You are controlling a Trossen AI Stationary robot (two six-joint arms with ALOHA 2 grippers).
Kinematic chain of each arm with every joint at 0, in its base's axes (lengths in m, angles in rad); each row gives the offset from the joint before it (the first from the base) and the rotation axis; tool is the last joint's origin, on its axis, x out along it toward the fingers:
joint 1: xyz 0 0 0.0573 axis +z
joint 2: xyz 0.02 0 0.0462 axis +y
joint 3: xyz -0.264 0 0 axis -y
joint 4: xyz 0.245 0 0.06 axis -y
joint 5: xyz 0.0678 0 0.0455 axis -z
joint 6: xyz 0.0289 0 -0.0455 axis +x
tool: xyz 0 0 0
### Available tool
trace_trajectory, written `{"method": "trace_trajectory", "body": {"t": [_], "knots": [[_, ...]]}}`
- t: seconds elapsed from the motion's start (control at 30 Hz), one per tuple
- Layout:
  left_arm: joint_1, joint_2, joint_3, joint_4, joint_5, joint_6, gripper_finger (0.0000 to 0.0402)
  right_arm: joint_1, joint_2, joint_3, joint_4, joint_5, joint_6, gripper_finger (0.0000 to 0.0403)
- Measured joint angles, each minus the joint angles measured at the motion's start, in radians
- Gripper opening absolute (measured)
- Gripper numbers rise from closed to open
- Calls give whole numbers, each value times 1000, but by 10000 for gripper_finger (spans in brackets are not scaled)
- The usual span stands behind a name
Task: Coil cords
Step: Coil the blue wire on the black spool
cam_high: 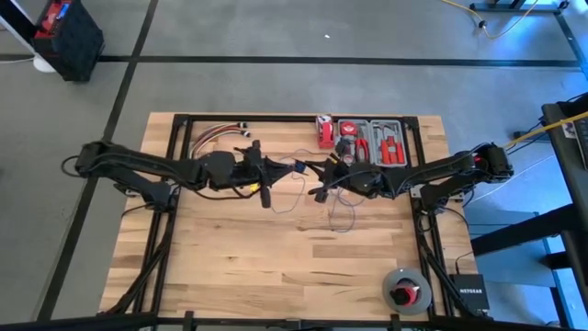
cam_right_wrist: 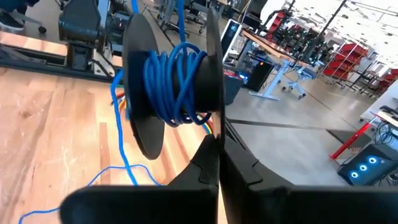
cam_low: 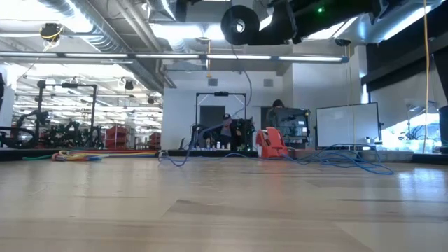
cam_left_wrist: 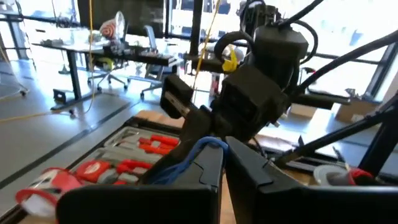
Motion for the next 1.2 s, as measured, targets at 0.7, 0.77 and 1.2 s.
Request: {"method": "trace_trajectory", "body": {"t": [0.7,0.77,1.2], "knots": [[-20,291,156,-113,14,172,8,-13,-6,-3,-18,-30,93,1],[-20,290,158,-132,-11,189,11,-13,-13,-3,-10,-54,110,1],[-17,284,157,-126,-64,240,15,-12,-19,30,9,-151,177,1]]}}
